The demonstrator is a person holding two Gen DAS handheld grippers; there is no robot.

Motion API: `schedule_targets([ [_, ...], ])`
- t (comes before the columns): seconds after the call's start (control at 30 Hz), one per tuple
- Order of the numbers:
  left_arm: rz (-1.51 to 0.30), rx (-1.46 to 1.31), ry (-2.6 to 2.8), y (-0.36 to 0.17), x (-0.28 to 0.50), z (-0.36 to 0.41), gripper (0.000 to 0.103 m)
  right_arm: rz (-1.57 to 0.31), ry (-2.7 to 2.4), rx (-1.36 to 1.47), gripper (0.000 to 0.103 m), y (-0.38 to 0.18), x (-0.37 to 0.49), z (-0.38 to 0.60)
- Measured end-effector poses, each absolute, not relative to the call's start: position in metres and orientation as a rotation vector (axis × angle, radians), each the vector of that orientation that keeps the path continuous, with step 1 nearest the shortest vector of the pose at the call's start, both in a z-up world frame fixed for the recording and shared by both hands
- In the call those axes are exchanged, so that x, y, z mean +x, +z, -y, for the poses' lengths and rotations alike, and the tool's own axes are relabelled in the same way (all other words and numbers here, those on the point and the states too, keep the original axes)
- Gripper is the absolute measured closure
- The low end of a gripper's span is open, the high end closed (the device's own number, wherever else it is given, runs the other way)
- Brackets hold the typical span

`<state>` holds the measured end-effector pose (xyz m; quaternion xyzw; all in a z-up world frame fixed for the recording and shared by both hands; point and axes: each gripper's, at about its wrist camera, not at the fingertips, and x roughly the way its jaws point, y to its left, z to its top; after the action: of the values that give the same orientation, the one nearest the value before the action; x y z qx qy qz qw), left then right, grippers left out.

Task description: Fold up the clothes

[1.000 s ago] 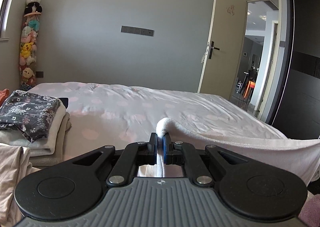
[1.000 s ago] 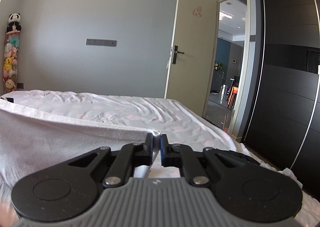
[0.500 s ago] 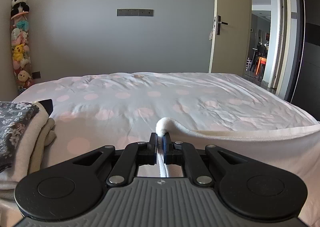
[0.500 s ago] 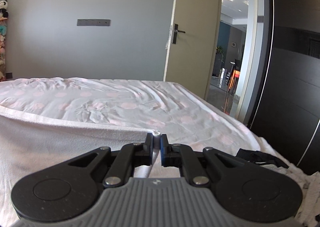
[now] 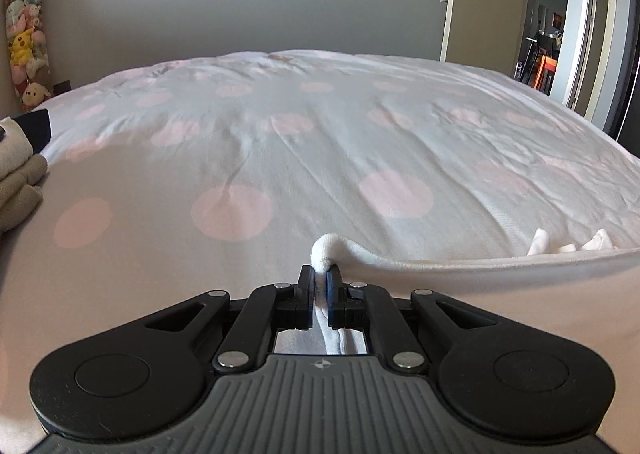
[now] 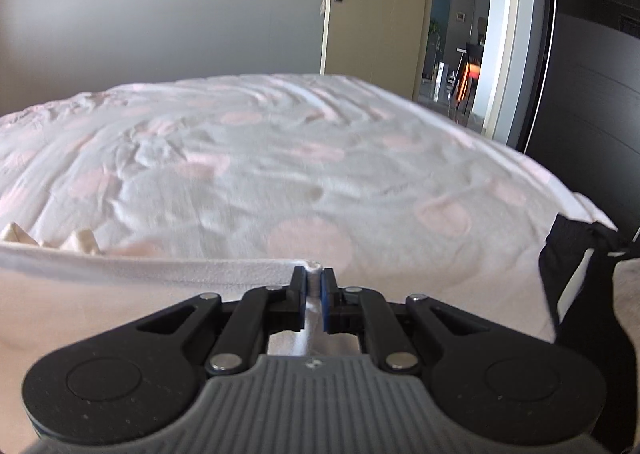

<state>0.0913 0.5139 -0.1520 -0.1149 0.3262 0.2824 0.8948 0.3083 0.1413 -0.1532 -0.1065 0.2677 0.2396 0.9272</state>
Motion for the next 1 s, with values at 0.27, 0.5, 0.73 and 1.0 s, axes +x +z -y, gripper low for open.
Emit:
schedule_targets([
  [0.27, -0.687, -0.247, 0.602, -0.166, 0.094, -0.517, 0.091, -0.629, 0.482, -0.189, 0.090, -0.172, 0.320, -0.142],
  [0.5, -0.640, -0.304, 0.641, -0.151, 0.082, -0.522, 0.080, -0.637, 0.427, -0.090, 0.064, -0.168, 0.323, -0.130],
  [0.73, -0.575, -0.457, 0.692, -0.107, 0.031, -0.520, 0.080, -0.651, 0.370, 0.129, 0.058, -0.147, 0.310, -0.089],
  [1.0, -0.689, -0.556, 0.630, -0.097, -0.018, -0.482, 0.080, -0.764, 0.439, 0.116, 0.050, -0.127, 0.260, -0.058],
])
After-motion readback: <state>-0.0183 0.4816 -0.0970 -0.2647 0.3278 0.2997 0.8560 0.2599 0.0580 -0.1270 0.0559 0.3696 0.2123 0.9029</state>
